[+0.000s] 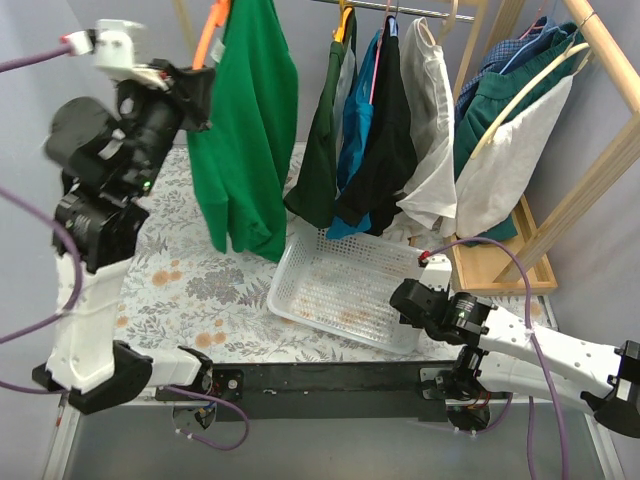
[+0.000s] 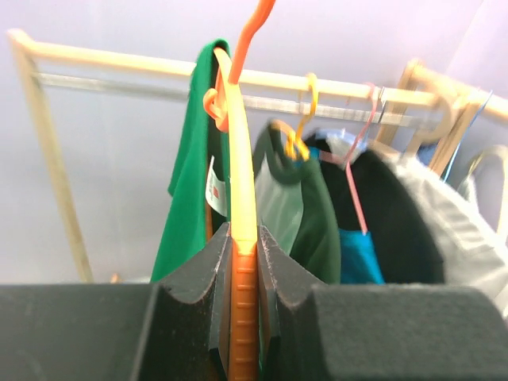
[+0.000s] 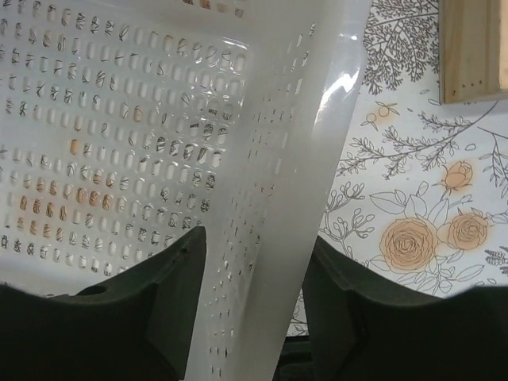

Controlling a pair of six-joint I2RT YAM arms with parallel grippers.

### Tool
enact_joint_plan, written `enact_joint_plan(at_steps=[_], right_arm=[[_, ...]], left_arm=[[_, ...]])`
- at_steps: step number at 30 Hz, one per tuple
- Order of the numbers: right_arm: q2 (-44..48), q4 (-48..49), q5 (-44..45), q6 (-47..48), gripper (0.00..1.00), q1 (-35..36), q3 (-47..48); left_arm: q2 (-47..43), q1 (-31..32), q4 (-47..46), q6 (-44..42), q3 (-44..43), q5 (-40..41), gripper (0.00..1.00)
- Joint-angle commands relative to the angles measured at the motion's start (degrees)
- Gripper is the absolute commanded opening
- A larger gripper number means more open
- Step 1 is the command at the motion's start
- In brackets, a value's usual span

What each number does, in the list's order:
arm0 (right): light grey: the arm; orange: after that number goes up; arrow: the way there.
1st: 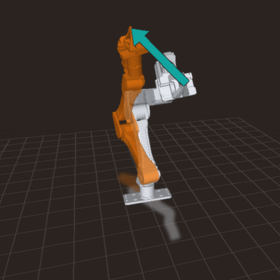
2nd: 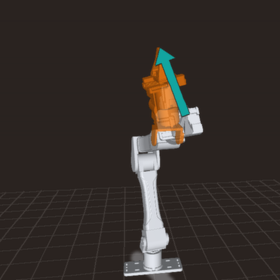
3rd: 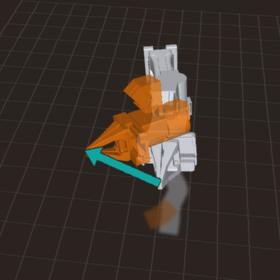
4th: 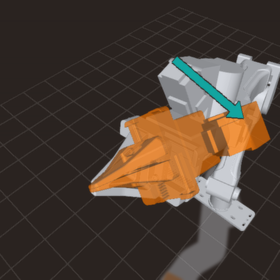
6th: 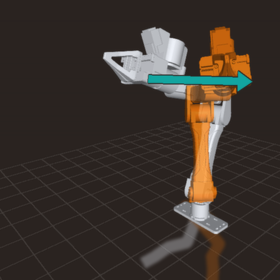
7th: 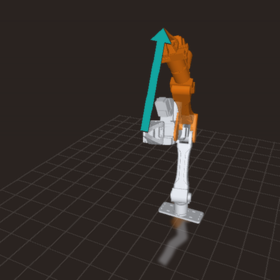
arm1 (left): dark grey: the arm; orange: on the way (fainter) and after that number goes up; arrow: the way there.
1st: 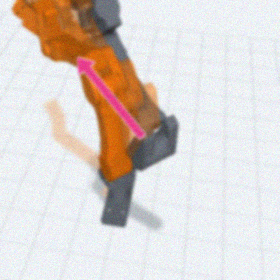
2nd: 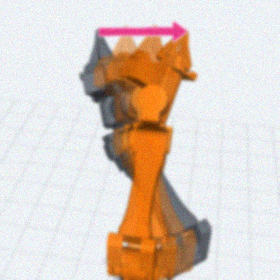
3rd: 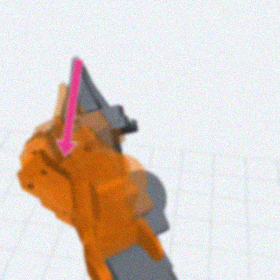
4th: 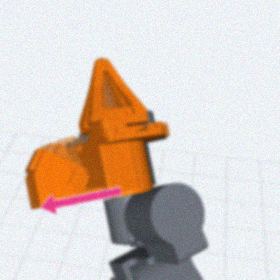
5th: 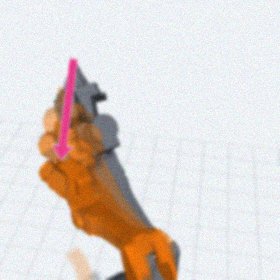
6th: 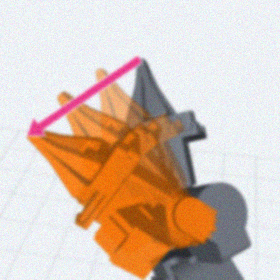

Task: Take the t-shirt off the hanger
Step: Pick up the hanger from the clothesline.

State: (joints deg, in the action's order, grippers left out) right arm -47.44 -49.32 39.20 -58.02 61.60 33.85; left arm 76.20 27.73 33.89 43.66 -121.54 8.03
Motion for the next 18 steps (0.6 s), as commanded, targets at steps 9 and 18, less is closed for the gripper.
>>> enact_joint_plan(at_steps=[9, 18], right_arm=[[-10.8, 18.6, -4.5, 15.1, 0.55, -0.2, 3.8], [-24.4, 31.3, -4.8, 29.2, 0.56, -0.2, 10.9]], left_arm=[[-6.9, 0.0, -5.5, -5.5, -8.7, 8.4, 0.0], [-7.0, 0.0, -9.9, -4.5, -11.3, 2.9, 0.0]])
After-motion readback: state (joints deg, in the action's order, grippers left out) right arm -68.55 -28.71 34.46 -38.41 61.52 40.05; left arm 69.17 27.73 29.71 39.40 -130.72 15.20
